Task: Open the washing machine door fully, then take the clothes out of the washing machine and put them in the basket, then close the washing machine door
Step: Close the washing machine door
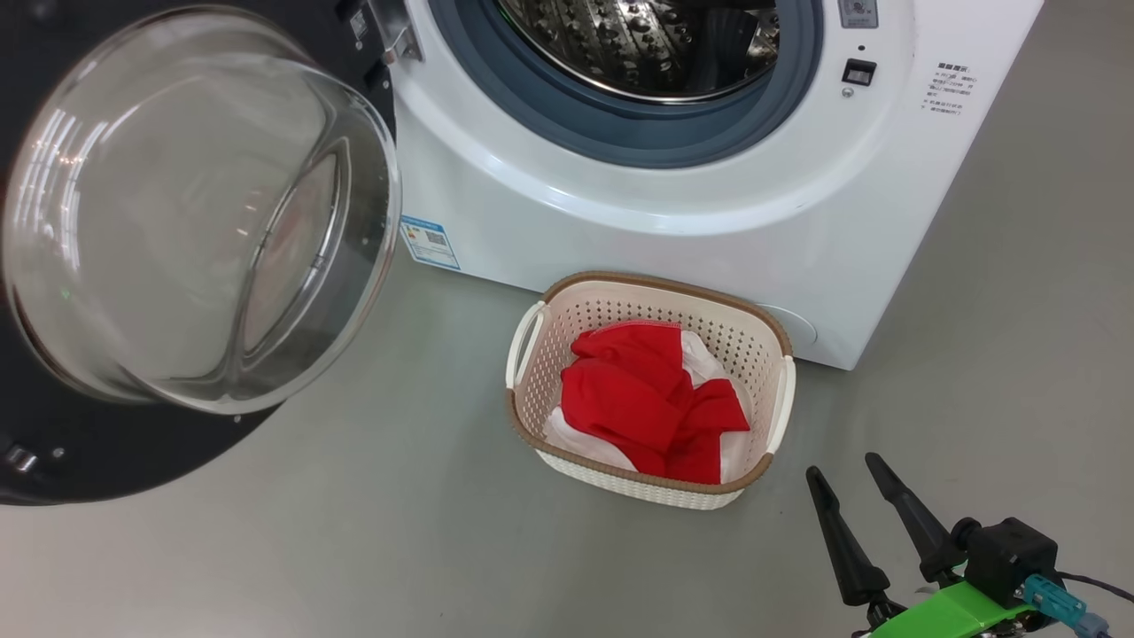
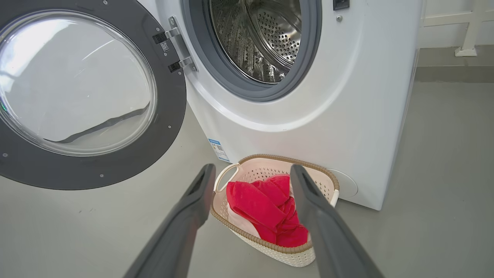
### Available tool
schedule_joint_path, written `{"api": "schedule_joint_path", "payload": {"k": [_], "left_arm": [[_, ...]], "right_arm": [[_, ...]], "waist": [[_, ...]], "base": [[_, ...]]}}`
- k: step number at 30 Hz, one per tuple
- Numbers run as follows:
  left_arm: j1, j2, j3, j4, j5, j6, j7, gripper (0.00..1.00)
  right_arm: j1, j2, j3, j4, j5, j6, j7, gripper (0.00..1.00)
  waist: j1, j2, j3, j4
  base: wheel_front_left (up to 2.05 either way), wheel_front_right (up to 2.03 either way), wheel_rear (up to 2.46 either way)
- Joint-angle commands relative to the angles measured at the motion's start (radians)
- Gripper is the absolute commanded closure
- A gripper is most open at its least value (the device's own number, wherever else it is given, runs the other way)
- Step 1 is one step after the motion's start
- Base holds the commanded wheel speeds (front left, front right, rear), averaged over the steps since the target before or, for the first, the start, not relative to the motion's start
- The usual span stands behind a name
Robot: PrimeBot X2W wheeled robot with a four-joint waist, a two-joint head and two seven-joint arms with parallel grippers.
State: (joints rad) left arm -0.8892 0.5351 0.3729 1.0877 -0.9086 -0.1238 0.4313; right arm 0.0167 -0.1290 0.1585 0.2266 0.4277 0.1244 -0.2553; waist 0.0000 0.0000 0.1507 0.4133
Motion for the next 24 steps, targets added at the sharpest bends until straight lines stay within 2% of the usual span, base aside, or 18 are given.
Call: {"api": "schedule_joint_path", "payload": {"k": [1, 12, 24], "left_arm": [[0.010, 0.047, -0.010, -0.046, -0.016, -0.007, 0.033, 1.00], [0.148, 0.036, -0.129, -0.303, -0.145, -0.007, 0.180, 1.00], [0.287, 0.045, -0.225, -0.575, -0.287, -0.007, 0.247, 1.00]], "right_arm": [[-0.022, -0.009, 0.017, -0.024, -0.008, 0.006, -0.006, 0.00], [-0.015, -0.003, 0.010, -0.025, -0.010, 0.006, -0.006, 0.00], [-0.005, 0.003, 0.005, -0.025, -0.011, 0.006, -0.006, 0.00]], "waist": [[0.0000, 0.0000, -0.003, 0.003], [0.0000, 0.0000, -0.023, 0.016], [0.0000, 0.0000, -0.038, 0.022]], "base": [[0.00, 0.00, 0.00], [0.00, 0.00, 0.00], [0.00, 0.00, 0.00]]}}
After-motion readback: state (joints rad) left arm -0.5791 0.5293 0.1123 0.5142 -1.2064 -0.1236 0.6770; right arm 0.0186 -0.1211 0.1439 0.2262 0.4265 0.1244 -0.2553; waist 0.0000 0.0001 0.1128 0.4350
